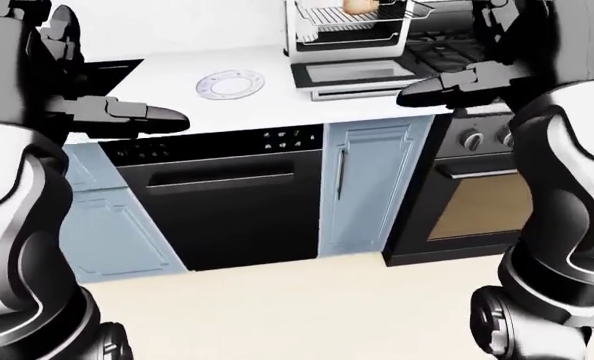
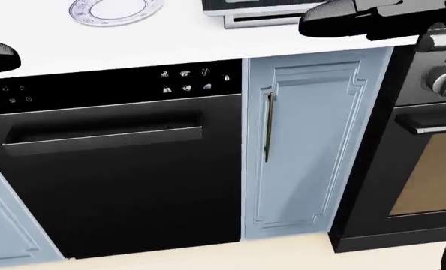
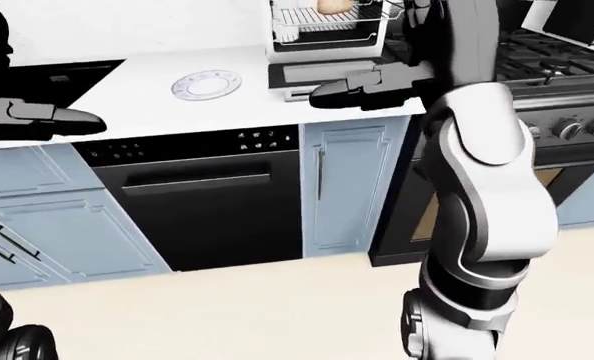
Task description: Pick the bread from the top rack and place it on the plate on the counter.
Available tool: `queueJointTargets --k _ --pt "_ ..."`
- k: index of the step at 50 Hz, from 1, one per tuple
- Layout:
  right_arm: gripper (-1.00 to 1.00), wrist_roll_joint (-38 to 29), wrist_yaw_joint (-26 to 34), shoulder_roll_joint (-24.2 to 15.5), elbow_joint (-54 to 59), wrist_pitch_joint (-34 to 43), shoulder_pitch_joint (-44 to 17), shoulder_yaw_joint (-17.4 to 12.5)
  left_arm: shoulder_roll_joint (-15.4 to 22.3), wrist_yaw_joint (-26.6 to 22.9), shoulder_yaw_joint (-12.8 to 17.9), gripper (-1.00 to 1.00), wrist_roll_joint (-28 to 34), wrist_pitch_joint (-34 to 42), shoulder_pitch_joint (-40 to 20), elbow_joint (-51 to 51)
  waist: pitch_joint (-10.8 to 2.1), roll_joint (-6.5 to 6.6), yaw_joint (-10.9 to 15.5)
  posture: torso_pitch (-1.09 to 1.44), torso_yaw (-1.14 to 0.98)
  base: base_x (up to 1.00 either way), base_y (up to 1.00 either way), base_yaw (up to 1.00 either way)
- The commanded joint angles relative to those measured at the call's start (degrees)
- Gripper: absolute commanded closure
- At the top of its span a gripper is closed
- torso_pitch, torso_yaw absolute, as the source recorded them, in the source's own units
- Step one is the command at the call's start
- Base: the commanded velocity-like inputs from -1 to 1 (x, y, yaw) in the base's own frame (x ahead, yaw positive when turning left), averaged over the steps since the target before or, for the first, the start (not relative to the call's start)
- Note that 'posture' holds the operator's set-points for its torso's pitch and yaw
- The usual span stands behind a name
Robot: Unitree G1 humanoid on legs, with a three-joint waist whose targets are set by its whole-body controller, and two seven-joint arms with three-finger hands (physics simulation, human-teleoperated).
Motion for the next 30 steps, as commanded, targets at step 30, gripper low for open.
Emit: queueJointTargets --k 30 --pt "-1.0 2.5 -1.8 -1.8 -1.0 0.5 -3.1 -0.9 1.7 0.5 0.7 -1.0 0.9 -1.3 -1.6 -0.3 -0.41 1.21 1.1 0.0 0.0 0.36 0.16 0.0"
